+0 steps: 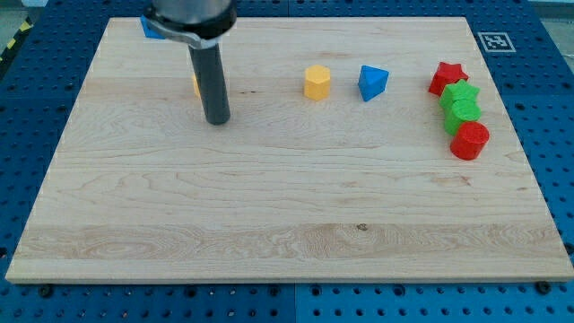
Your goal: Push the yellow heart up a bit
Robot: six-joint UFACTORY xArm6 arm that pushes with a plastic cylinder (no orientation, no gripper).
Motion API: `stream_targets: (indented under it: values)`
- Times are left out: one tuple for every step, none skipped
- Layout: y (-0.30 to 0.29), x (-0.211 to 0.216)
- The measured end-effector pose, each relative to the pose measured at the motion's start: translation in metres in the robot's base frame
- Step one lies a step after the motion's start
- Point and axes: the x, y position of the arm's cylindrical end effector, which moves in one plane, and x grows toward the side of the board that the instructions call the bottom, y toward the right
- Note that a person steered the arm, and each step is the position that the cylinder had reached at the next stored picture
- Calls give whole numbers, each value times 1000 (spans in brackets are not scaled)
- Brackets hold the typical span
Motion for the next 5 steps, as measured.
stream_targets:
  values:
    - [-11, -19]
    - [-25, -28]
    - [-30, -43]
    - [-31, -63]
    - [-45, -79]
